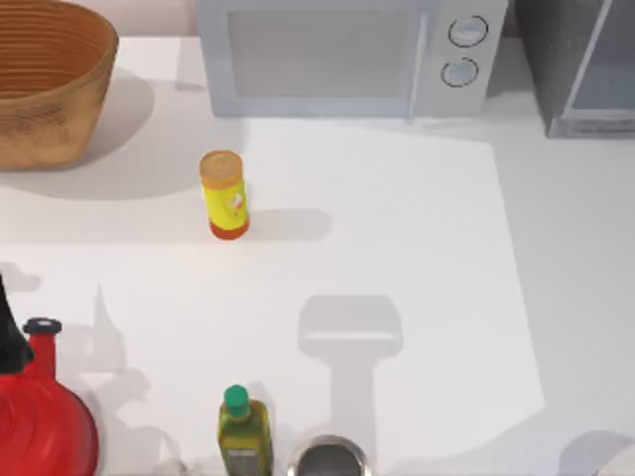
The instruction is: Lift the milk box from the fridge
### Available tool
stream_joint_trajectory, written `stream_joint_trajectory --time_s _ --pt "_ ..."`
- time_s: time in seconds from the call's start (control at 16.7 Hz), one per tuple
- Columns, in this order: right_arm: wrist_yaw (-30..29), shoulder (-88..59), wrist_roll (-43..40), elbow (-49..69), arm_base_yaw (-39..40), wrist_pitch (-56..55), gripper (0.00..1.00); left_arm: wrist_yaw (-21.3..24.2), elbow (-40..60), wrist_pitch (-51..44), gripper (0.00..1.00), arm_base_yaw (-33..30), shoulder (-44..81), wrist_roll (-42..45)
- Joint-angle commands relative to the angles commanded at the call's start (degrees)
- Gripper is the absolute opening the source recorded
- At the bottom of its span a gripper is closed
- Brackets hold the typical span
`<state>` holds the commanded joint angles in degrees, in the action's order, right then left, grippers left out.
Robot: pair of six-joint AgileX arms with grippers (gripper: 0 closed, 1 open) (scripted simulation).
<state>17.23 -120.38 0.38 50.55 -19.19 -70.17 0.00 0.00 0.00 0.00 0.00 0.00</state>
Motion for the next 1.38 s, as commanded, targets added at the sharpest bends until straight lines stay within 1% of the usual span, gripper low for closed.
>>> stream_joint_trajectory --time_s 0.36,0.78,1.08,1.38 --pt "-0.1 -0.6 0.0 1.0 0.1 0.6 1.0 0.0 0.0 0.0 1.0 0.0 0.0 0.0" --pt "-2.4 -7.6 -0.1 15.1 2.3 7.3 1.0 0.0 0.0 0.0 1.0 0.0 0.0 0.0" --pt "-2.6 -8.1 -0.1 16.0 2.5 8.0 1.0 0.0 0.0 0.0 1.0 0.0 0.0 0.0" --pt "-2.6 -8.1 -0.1 16.0 2.5 8.0 0.62 0.0 0.0 0.0 1.0 0.0 0.0 0.0"
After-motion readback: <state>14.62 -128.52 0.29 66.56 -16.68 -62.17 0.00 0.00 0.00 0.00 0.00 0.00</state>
